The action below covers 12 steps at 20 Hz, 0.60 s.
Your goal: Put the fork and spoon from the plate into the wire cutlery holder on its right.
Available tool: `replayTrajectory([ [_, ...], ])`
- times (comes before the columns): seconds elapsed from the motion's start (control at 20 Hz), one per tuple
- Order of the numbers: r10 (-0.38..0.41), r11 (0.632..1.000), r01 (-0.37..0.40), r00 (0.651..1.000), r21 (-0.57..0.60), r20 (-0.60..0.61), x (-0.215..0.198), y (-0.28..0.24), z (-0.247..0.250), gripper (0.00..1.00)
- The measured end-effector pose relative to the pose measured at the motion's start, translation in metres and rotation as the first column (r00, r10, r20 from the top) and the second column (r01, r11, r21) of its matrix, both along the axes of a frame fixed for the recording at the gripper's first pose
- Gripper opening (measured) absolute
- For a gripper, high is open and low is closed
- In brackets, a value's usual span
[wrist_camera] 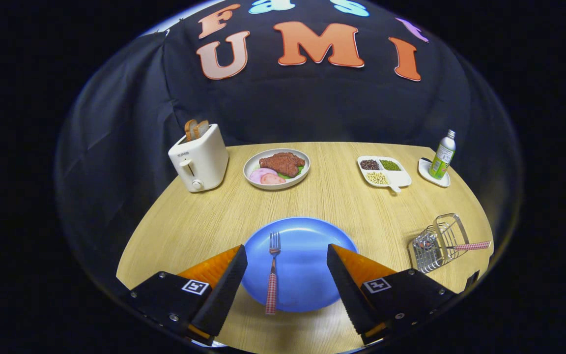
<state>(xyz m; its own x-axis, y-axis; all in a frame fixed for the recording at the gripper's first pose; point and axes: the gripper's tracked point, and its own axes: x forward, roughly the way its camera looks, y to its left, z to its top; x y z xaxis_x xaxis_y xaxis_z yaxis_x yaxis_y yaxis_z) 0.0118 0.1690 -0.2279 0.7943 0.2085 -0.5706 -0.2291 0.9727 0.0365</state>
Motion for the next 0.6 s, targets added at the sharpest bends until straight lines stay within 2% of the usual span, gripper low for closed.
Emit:
replayTrajectory([
  [0.25,0.020,1.000,-0.020,1.000,-0.010,-0.021,-0.006,0.016,-0.033,0.96],
  [0.6,0.024,0.999,-0.025,0.999,-0.032,-0.048,-0.009,0.025,-0.070,0.60],
])
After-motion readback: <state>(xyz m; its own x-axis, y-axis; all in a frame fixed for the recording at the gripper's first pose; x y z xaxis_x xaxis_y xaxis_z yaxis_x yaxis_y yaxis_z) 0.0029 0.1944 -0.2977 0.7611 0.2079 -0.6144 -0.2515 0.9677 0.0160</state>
